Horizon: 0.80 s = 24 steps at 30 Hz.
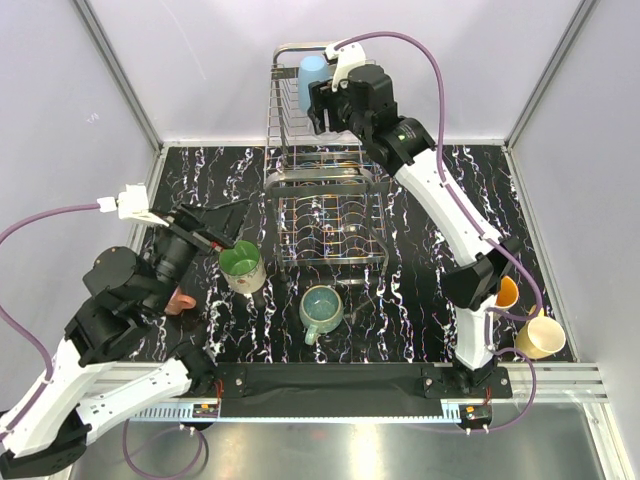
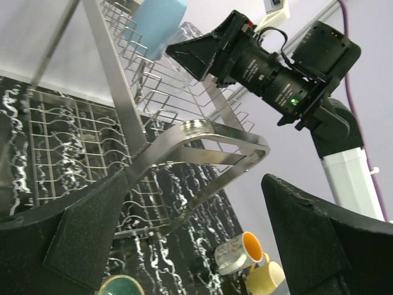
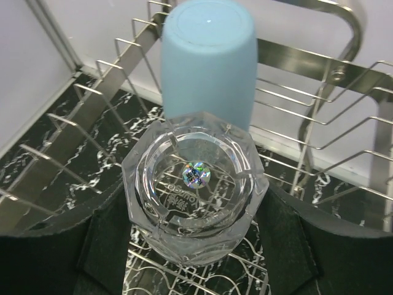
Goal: Load the cups into the dish rack
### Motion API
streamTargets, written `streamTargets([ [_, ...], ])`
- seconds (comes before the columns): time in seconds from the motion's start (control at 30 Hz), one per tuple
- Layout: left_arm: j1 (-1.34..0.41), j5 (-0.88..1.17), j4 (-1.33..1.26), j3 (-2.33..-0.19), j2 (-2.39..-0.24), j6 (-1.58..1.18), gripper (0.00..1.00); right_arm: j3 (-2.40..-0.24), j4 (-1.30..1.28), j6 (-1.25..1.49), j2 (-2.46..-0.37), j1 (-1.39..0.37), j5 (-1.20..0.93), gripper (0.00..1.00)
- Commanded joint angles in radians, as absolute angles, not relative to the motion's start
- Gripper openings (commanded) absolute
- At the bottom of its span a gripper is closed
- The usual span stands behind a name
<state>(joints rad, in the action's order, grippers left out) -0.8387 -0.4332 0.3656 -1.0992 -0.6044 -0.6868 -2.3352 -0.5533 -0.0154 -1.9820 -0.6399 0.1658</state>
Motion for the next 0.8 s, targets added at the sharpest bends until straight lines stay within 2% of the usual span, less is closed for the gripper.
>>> streamTargets([
  [0.0, -0.836, -0.479, 0.413, -1.157, -0.609, -0.612, 0.99, -2.395, -0.535, -0.08, -1.996, -0.644, 0.262, 0.0],
  [0.2, -0.836, -0.509, 0.448, -1.181, -0.614, -0.586, 0.99, -2.424, -0.514, -0.126, -2.04, -0.644, 0.316, 0.0],
  [0.4, -0.836, -0.512, 0.469, -1.186, -0.62, -0.568, 0.99, -2.418, -0.463, -0.158, -2.071, -0.646, 0.325, 0.06],
  [0.5, -0.836, -0.517, 0.491, -1.204, -0.637, -0.555, 0.99, -2.437, -0.459, -0.178, -2.094, -0.646, 0.348, 0.16],
  [0.53, -0.836, -0.52, 0.503, -1.21, -0.641, -0.554, 0.99, -2.441, -0.459, -0.182, -2.097, -0.646, 0.353, 0.26],
  [0.63, -0.836, -0.517, 0.512, -1.224, -0.655, -0.537, 0.99, -2.444, -0.451, -0.178, -2.103, -0.644, 0.359, 0.37],
  [0.73, -0.836, -0.534, 0.521, -1.229, -0.657, -0.538, 0.99, -2.448, -0.457, -0.166, -2.102, -0.644, 0.356, 0.55],
  [0.77, -0.836, -0.544, 0.529, -1.232, -0.658, -0.552, 0.99, -2.448, -0.459, -0.161, -2.099, -0.644, 0.356, 0.64],
])
